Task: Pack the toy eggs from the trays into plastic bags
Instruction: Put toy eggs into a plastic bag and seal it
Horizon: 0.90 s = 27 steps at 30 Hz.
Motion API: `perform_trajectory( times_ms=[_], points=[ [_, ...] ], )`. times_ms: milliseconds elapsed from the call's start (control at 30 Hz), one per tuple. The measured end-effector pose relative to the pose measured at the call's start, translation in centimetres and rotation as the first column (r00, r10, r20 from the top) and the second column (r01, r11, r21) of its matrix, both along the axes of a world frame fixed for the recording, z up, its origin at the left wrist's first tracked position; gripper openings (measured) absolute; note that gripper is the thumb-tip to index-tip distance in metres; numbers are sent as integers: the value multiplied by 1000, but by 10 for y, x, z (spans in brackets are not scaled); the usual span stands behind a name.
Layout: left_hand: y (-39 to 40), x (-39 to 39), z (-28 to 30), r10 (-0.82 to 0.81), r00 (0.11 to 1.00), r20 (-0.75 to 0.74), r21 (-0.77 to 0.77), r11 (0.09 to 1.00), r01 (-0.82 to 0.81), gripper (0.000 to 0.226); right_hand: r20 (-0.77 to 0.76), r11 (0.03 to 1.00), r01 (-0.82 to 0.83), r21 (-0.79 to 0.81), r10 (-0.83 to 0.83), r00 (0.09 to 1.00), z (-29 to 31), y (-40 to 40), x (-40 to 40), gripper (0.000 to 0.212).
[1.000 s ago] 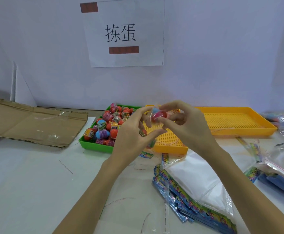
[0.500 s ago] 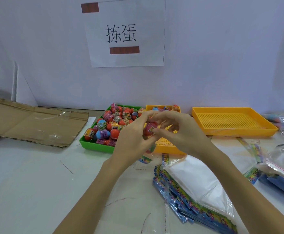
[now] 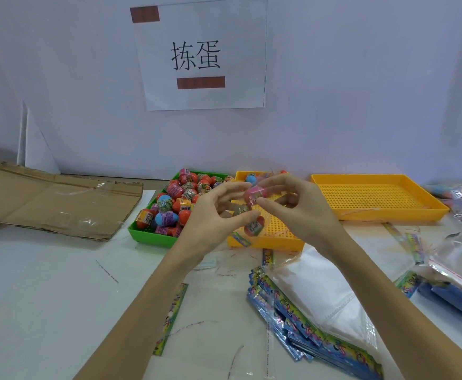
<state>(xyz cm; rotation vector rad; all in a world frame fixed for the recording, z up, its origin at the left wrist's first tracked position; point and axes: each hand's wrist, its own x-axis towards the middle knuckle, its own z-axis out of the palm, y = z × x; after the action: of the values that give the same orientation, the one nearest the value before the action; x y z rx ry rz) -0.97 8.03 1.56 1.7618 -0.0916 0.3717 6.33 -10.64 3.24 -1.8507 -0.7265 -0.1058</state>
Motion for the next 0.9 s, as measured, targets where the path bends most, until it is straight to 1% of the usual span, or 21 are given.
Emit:
perform_trajectory(
  times_ms=[167,233,333,467,533,600,700,800,833,867,900],
  points=[
    [0,-2,6,-60,998,24,22,998,60,47,14,998,-26,61,26,1000,4,-3,0,22],
    [1,-3,8,-45,999,20,29,999,45,43,24,996,-39,75,38,999,6,-2,-1,20],
    [3,-3,7,-21,1000,-6,69,997,21,43,79,999,-29,24,27,997,5,0,-3,17],
    [2,-2,6,-54,999,-5,81,995,55,46,178,997,40,-72,-27,984,1,4,-6,16],
    [-1,-2,6,-67,998,2,55,996,66,40,224,995,72,-72,-55,973,-1,7,-8,16],
    [-3,-1,4,-62,998,-4,44,997,62,34,237,995,91,-38,-80,968,-1,9,-9,18],
    [-1,1,2,-51,998,-42,39,998,53,32,209,989,102,103,-122,970,0,12,-14,19],
    [2,1,3,-15,998,-60,-57,998,12,35,157,935,254,248,-297,942,1,14,-14,20],
    [2,1,4,-3,999,-53,-116,993,-3,35,101,924,290,251,-323,941,1,13,-12,22],
    [2,1,5,11,999,-44,-187,982,-19,36,17,937,276,216,-286,958,1,11,-10,26],
    [1,2,4,29,999,-33,-258,966,-37,36,-88,967,200,157,-188,978,0,9,-8,30]
  ],
)
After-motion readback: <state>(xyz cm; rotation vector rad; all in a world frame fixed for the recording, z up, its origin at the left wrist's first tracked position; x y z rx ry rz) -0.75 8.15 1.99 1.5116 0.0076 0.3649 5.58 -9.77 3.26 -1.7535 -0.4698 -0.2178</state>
